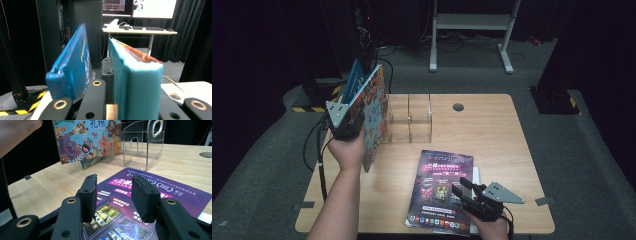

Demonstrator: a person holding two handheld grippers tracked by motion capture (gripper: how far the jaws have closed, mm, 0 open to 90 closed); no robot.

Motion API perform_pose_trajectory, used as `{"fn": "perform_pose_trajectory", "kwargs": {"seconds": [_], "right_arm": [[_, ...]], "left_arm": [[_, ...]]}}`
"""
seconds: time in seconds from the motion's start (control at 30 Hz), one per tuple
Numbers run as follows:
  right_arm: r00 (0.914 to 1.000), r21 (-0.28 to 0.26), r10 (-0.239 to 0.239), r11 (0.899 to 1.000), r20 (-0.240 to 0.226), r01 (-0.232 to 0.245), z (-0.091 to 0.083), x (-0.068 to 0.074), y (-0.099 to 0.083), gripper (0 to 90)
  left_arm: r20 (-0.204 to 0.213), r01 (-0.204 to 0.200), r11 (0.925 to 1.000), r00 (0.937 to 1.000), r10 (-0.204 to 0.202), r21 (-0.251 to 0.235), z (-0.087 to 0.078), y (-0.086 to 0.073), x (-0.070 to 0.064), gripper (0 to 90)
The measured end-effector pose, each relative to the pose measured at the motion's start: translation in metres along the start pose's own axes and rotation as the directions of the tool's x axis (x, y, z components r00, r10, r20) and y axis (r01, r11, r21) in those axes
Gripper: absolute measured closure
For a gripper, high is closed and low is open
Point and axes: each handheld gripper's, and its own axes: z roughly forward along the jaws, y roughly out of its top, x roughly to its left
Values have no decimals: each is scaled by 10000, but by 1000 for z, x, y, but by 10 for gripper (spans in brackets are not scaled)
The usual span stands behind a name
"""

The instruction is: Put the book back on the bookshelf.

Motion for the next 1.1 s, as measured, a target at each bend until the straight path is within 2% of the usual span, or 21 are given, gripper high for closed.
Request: {"fn": "perform_pose_trajectory", "kwargs": {"seconds": [0.27, 0.9, 1.1], "right_arm": [[10000, 6, -34, 10000, -45, 34, 0, 1, 0, 559], [9999, 105, -51, 9999, -108, 52, 2, 4, -1, 559], [9999, 151, -71, 9999, -120, 73, 3, 6, -2, 559]], "left_arm": [[7, 123, 9998, 9999, -123, -141, -3, -6, 1, 812], [328, -23, 9999, 9995, 27, -126, -26, -26, 3, 807], [440, -2, 9999, 9990, 9, -140, -31, -33, 8, 806]]}}
